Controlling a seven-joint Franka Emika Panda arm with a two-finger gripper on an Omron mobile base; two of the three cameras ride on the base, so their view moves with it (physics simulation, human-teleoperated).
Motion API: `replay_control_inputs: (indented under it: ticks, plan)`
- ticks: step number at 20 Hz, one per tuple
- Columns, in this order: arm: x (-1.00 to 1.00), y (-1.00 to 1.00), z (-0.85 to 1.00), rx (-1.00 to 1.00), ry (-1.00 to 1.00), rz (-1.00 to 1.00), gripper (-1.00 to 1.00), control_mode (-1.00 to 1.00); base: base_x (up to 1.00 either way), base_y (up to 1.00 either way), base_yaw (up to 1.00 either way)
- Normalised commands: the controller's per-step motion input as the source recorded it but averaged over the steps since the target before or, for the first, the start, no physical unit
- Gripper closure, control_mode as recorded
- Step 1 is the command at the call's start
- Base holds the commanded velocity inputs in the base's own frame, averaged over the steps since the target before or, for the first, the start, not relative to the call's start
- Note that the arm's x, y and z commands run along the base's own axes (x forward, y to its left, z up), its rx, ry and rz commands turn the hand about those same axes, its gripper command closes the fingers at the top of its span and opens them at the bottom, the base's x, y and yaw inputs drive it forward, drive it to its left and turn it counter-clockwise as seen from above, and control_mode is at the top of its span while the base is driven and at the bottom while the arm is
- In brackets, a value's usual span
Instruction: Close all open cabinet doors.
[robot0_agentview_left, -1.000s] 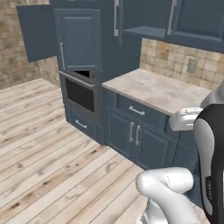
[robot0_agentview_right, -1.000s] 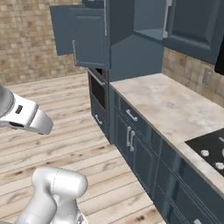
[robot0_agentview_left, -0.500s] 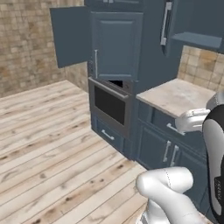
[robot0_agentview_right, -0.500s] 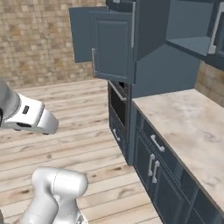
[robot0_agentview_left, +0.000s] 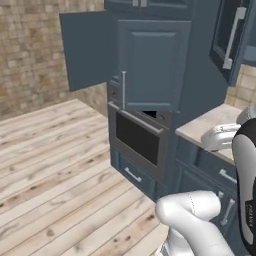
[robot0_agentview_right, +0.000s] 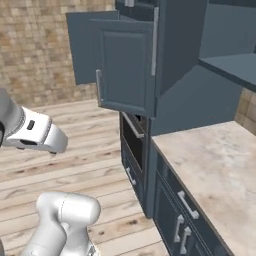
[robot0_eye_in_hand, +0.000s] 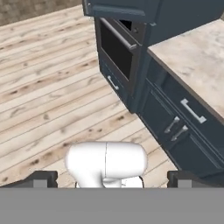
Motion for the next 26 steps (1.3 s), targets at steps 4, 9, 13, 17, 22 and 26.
replay_control_inputs:
  ticks: [4, 9, 13, 17, 22, 26]
  plan:
    - [0.00, 0.00, 0.00, 0.00, 0.00, 0.00, -1.00, 1.00, 0.93, 0.00, -0.22]
    - [0.00, 0.00, 0.00, 0.00, 0.00, 0.00, -1.00, 1.00, 0.82, 0.00, -0.39]
    - [0.00, 0.00, 0.00, 0.00, 0.00, 0.00, -1.00, 1.00, 0.68, 0.05, -0.45]
    - [0.00, 0.00, 0.00, 0.00, 0.00, 0.00, -1.00, 1.00, 0.59, 0.15, -0.51]
    - [0.00, 0.00, 0.00, 0.00, 0.00, 0.00, -1.00, 1.00, 0.53, 0.11, -0.51]
    - [0.00, 0.00, 0.00, 0.00, 0.00, 0.00, -1.00, 1.00, 0.49, 0.11, -0.51]
